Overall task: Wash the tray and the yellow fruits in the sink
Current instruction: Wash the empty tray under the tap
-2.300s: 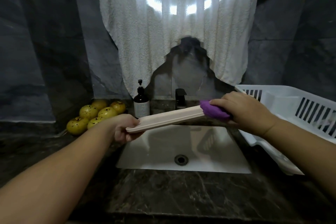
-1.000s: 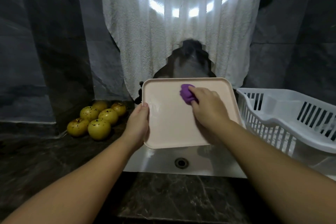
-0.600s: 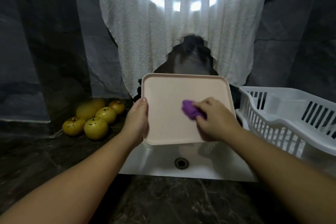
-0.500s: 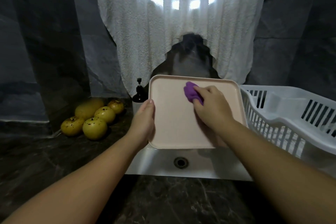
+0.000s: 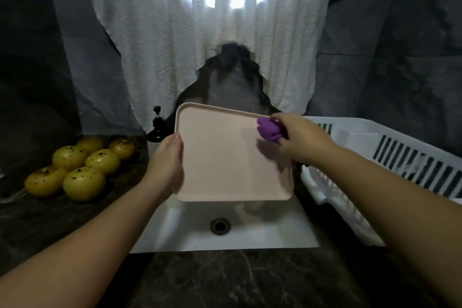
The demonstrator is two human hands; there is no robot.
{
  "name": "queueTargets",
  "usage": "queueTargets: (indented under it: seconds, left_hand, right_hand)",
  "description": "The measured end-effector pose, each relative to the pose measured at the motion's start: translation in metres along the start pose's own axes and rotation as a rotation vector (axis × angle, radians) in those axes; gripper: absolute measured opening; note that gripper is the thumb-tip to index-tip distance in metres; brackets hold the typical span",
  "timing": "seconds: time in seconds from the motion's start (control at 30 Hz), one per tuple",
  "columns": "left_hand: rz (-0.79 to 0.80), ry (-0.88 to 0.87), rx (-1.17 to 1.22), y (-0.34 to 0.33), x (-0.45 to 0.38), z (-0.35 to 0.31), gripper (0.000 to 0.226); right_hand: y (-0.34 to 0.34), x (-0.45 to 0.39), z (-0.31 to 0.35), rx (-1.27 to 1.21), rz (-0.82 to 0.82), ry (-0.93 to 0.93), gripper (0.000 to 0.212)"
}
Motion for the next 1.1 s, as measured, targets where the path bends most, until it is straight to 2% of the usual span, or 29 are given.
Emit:
queueTargets:
  seconds: [0.13, 0.3, 0.43, 0.53, 0.6, 0.73, 0.83, 0.93, 1.1]
  left_hand:
    - [0.036, 0.025, -0.079, -0.026, 0.002, 0.016, 0.027]
    - [0.032, 0.062, -0.038, -0.04, -0.001, 0.031, 0.033]
    - [0.055, 0.065, 0.005, -0.049, -0.011, 0.034, 0.033]
    - [0.079, 0.053, 0.035, -0.055, -0.02, 0.034, 0.037]
    - [0.094, 0.051, 0.048, -0.059, -0.025, 0.036, 0.037]
    - [0.091, 0.066, 0.069, -0.062, -0.034, 0.043, 0.037]
    - [0.099, 0.072, 0.086, -0.064, -0.04, 0.047, 0.035]
    - [0.094, 0.067, 0.09, -0.064, -0.045, 0.048, 0.033]
    - [0.106, 0.054, 0.095, -0.064, -0.05, 0.047, 0.028]
  right_hand:
    - [0.021, -0.009, -0.054, 0.065, 0.08, -0.077, 0.048]
    - [0.025, -0.003, -0.107, 0.161, 0.14, -0.154, 0.033]
    - [0.03, -0.007, -0.128, 0.24, 0.103, -0.196, 0.028]
    - [0.046, -0.008, -0.146, 0.249, -0.057, -0.302, 0.026]
    - [0.047, -0.006, -0.159, 0.229, -0.086, -0.389, 0.018]
    - [0.032, -0.005, -0.187, 0.134, 0.062, -0.544, 0.035]
    - [0.035, -0.01, -0.198, 0.091, 0.024, -0.616, 0.043]
    - [0.044, -0.019, -0.199, 0.173, -0.063, -0.583, 0.037]
    - [0.056, -0.033, -0.185, 0.302, -0.217, -0.453, 0.01]
Point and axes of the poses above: each hand's wrist, its own x-axis away from the middle knuckle, its own y-axis out of the back of the hand, z = x × y, the point moved 10 cm from there along -x, towards the middle knuckle, and after that the axes turned 15 degrees about y, right-handed, at the moved point
